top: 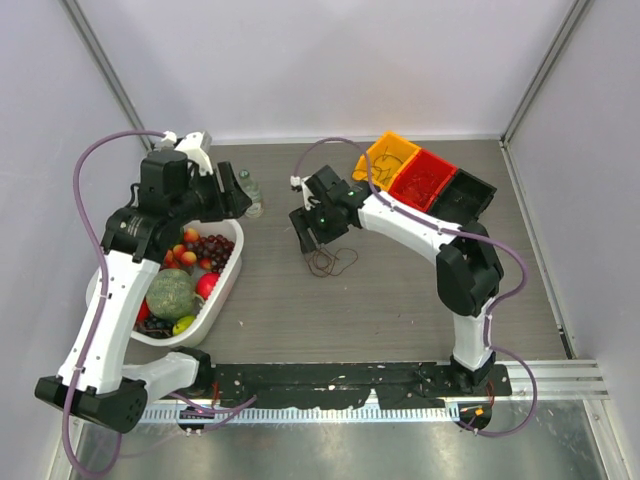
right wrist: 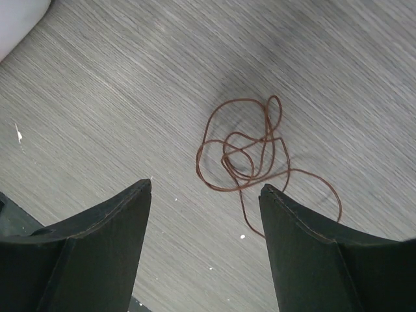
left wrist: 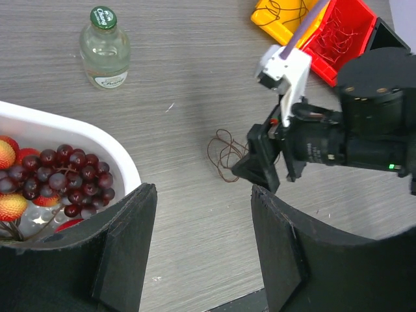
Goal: Untangle the cables
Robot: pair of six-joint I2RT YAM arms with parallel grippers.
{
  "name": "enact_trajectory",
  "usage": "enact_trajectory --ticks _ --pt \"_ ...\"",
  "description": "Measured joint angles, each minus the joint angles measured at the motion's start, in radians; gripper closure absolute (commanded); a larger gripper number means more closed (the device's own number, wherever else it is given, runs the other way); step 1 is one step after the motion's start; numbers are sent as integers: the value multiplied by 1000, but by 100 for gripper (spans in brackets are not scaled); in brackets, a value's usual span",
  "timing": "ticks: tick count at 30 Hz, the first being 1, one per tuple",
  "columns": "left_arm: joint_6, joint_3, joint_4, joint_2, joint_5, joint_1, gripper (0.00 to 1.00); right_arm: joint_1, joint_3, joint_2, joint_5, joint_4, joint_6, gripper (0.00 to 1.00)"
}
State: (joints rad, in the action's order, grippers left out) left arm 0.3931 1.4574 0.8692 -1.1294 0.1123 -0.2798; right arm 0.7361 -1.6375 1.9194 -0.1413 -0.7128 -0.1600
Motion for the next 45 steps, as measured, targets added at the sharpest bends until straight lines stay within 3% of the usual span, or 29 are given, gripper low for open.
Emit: enact_trajectory --ticks 7,13,17,23,33,41,45 --pt "1 -10 7 33 4 0 36 34 0 77 15 46 30 30" --pt "0 -13 23 57 1 0 36 69 2 171 135 60 44 43" --pt "0 -19 29 70 -7 0 37 78 18 182 184 63 42 59" --pt "0 -24 37 80 -14 0 36 77 23 182 212 104 7 99" --pt "-2 -24 48 80 -23 0 36 19 -88 182 326 103 -69 99" --pt "-8 -24 59 85 -48 0 36 -176 -218 167 452 152 -145 99" --pt "-8 -24 64 94 -58 0 36 -303 -280 179 431 187 -220 99"
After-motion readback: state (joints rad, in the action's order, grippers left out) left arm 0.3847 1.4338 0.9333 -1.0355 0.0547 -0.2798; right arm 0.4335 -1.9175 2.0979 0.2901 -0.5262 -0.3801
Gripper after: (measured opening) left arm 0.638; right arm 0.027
